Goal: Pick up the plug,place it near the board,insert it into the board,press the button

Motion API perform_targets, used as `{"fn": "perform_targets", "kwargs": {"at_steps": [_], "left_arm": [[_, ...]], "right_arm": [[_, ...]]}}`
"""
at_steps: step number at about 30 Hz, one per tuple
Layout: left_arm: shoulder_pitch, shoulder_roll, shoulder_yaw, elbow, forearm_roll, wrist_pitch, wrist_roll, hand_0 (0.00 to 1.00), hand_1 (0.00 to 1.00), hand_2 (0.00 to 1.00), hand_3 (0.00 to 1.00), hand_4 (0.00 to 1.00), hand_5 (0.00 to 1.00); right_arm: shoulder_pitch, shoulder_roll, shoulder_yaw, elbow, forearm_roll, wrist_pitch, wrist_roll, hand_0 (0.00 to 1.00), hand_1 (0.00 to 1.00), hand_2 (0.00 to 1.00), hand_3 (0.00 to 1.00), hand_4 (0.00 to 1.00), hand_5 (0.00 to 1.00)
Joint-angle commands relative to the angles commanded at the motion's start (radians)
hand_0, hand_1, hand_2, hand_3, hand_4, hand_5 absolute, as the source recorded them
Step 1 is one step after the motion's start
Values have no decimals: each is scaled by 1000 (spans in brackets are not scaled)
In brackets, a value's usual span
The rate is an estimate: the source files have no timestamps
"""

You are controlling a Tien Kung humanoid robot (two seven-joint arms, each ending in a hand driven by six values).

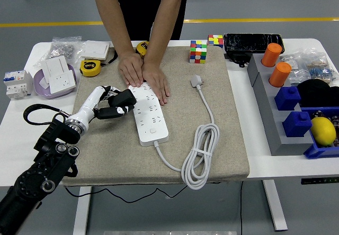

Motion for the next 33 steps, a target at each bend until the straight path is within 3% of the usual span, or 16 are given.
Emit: {"fn": "perform_targets", "kwargs": {"at_steps": [7,11,15,16,21,22,27,28,33], "left_arm": [[24,24,-62,10,23,-5,9,763,627,432,401,574,173],[37,38,-50,17,16,-14,13,762,637,436,408,581,177],[45,33,-25,25,-2,-22,6,762,637,436,408,581,177],[44,30,-21,27,-5,-24,4,766,680,515,485,830,299],[39,17,-7,31,-18,-34,-3,766,680,515,485,830,299],[37,16,-3,33,-23,-38,-3,801,796,700,618,998,435],[37,17,2,38,-38,-55,0,801,796,700,618,998,435],[37,17,2,39,-42,-56,0,870,940,861,835,998,618],[39,18,-7,40,-69,-62,-4,870,940,861,835,998,618]], "right_arm": [[-2,1,8,0,-2,-1,0,772,682,704,672,998,817],[-3,2,14,0,-6,0,-1,772,682,704,672,998,816],[0,3,6,0,3,-1,2,772,682,704,672,998,816],[2,3,4,0,5,-1,2,772,681,704,671,998,816],[6,3,-4,0,13,-2,4,772,681,704,671,998,816],[5,3,0,0,11,-2,3,772,682,704,670,998,816],[1,2,15,0,-3,-1,-1,772,682,704,670,998,816],[0,2,16,0,-4,-1,-2,773,681,704,670,998,815],[1,3,9,0,2,-1,0,773,681,704,670,998,815]]}}
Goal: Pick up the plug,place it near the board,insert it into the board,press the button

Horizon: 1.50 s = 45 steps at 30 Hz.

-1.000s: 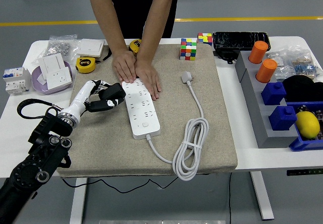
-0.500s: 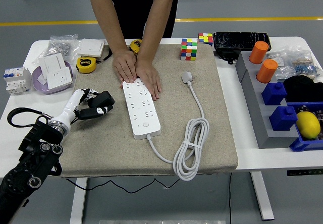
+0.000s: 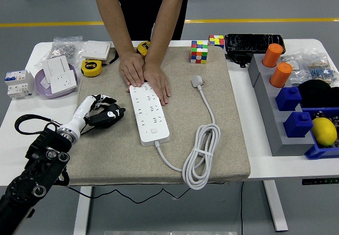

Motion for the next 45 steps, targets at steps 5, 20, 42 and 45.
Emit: {"fn": "perform_targets", "kwargs": {"at_steps": [5,20,42,45], "left_arm": [[7,-3,-30,-17,-49,14,-14,966,998,963,919,998,761],[115,-30,-86,-297,-599,186,-219,952,998,939,889,998,982],[287,-10,-55,-636,-835,71,-161,298,216,348,847,966,458],[299,-13,-56,-658,-866,86,-178,177,12,145,669,928,388]], "right_arm": [[3,-1,-12,0,9,-1,3,772,682,704,670,998,814],[-4,0,-8,0,-1,1,0,772,681,704,670,998,815],[-10,5,4,0,0,0,1,771,681,704,671,998,815],[-9,5,2,0,1,0,2,771,682,704,671,998,816]]}}
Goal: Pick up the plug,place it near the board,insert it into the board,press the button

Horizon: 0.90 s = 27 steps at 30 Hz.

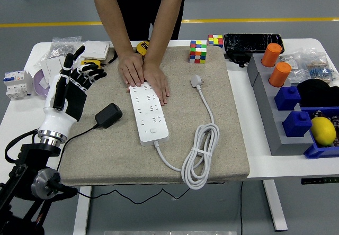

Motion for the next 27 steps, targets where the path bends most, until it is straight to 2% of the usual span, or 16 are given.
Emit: {"fn": "perform_targets", "kwargs": {"at_steps": [3,4,9,10,15,16,18,21,22,27], "left_arm": [[11,-2,0,-20,-25,12,-8,177,12,145,669,928,388],[13,-2,0,-24,-28,17,-9,129,2,44,549,873,332],[25,-6,1,-48,-42,23,-16,129,2,44,549,873,332],[27,-6,-1,-54,-37,25,-18,166,2,52,416,868,334],[42,-10,-27,-77,-5,7,-5,166,2,52,416,868,334],[45,-10,-34,-81,12,7,2,984,739,527,426,939,397],[50,-12,-46,-89,45,7,13,984,739,527,426,939,397],[58,-13,-80,-125,96,-22,37,984,739,527,426,939,397],[60,-14,-90,-133,99,-35,38,998,998,844,561,998,492],[61,-17,-111,-137,81,-59,28,998,998,844,561,998,492]], "right_arm": [[1,0,-3,0,3,0,2,771,682,704,671,998,816],[1,-1,-5,0,4,0,2,772,682,704,671,998,815],[-3,-2,3,0,-3,0,0,772,682,704,671,998,815],[-3,-3,3,0,-3,0,0,772,682,704,669,998,815],[2,-8,-10,0,-5,3,1,772,682,704,669,998,815],[3,-9,-14,0,-6,4,1,771,682,704,671,998,815],[4,-11,-22,0,-6,5,1,771,682,704,671,998,815],[15,-27,-54,0,8,7,6,771,682,704,671,998,815],[17,-31,-50,0,0,8,4,771,682,704,670,998,815],[15,-40,-26,0,-33,13,-3,771,682,704,670,998,815]]}}
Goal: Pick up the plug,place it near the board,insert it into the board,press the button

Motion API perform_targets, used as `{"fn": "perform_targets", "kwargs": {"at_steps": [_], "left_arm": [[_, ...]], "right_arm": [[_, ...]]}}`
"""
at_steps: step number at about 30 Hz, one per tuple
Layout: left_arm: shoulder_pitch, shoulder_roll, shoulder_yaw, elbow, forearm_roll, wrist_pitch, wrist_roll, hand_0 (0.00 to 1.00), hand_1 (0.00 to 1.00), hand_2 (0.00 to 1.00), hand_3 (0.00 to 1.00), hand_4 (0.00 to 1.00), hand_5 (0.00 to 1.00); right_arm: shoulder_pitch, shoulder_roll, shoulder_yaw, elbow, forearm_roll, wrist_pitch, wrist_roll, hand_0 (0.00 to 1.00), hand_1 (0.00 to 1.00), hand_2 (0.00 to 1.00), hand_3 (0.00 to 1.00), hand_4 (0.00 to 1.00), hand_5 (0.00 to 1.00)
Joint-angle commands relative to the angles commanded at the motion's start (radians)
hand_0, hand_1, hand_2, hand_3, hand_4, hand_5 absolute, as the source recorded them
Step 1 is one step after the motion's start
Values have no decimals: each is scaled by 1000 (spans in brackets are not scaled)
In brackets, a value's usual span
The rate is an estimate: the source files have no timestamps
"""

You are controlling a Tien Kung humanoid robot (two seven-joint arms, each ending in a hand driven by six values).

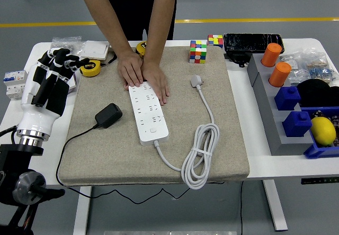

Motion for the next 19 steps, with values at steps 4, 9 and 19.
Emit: {"fn": "perform_targets", "kwargs": {"at_steps": [4,9,19], "left_arm": [[6,-1,-12,0,-19,7,-8,998,998,879,669,998,524],[8,0,-33,0,-18,9,-6,962,970,882,768,998,538],[27,9,-61,25,-12,-11,14,899,927,884,812,998,557]], "right_arm": [[1,-1,-24,0,24,-1,9,772,682,704,670,998,815],[3,0,-61,0,56,-2,19,770,681,704,670,998,815],[4,-1,-108,0,99,-3,32,773,683,704,670,998,814]]}}
